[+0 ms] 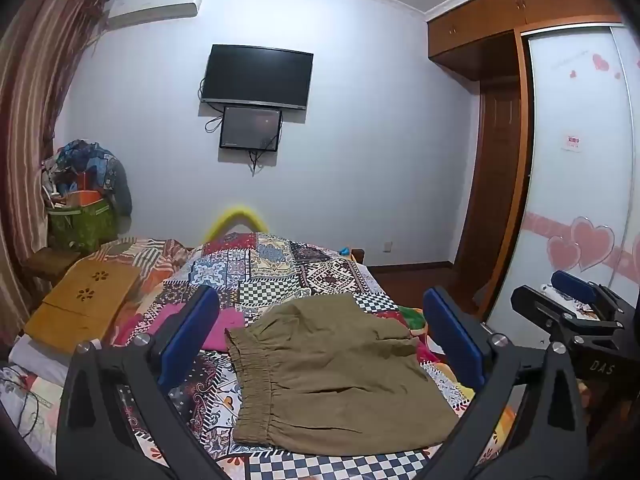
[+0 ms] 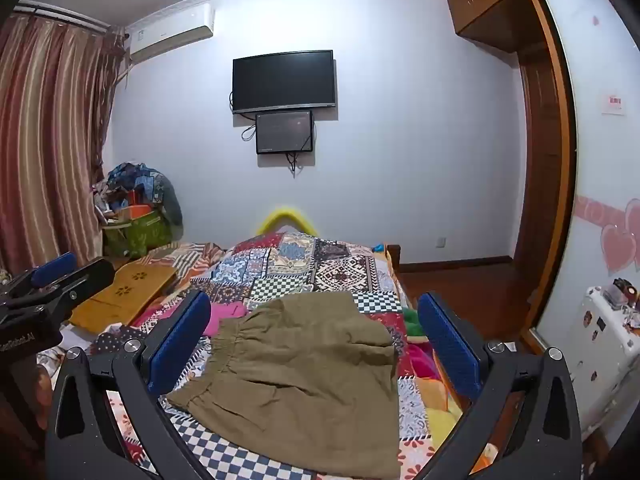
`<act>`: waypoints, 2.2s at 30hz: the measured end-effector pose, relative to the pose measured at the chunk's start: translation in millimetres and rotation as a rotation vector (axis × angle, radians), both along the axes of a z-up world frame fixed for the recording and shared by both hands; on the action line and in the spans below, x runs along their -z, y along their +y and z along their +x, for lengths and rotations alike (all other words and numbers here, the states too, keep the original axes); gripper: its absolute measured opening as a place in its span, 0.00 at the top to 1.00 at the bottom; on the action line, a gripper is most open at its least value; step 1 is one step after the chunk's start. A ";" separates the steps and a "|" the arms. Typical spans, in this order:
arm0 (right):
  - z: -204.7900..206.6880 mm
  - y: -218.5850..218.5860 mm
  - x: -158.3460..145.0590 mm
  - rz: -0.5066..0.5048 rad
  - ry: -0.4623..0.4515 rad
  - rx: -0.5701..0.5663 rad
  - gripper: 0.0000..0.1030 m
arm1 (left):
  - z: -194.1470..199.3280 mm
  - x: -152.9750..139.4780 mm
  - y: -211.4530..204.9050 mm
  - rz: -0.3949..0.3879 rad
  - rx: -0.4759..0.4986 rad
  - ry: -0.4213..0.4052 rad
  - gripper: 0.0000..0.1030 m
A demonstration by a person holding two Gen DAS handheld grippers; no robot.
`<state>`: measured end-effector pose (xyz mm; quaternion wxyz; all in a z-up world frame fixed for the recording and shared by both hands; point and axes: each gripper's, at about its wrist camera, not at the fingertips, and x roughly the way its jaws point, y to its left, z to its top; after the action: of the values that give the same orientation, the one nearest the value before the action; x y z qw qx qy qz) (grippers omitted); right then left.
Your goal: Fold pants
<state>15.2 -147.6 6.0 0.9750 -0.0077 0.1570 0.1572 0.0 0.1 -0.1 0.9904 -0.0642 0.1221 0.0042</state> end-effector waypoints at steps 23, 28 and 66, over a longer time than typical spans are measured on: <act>4.4 -1.3 4.2 0.001 0.016 -0.002 0.00 | 3.0 5.5 4.9 -0.003 -0.023 0.011 0.00; 4.7 -0.3 4.5 -0.001 0.017 0.000 0.00 | 4.4 7.3 5.8 0.004 -0.018 0.015 0.00; 5.4 0.8 8.9 -0.007 0.024 0.003 0.00 | 9.9 8.4 3.2 -0.007 -0.014 0.021 0.00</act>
<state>20.6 -146.9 -2.9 0.9733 -0.0088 0.1690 0.1552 9.9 3.3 -8.4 0.9888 -0.0685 0.1323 0.0112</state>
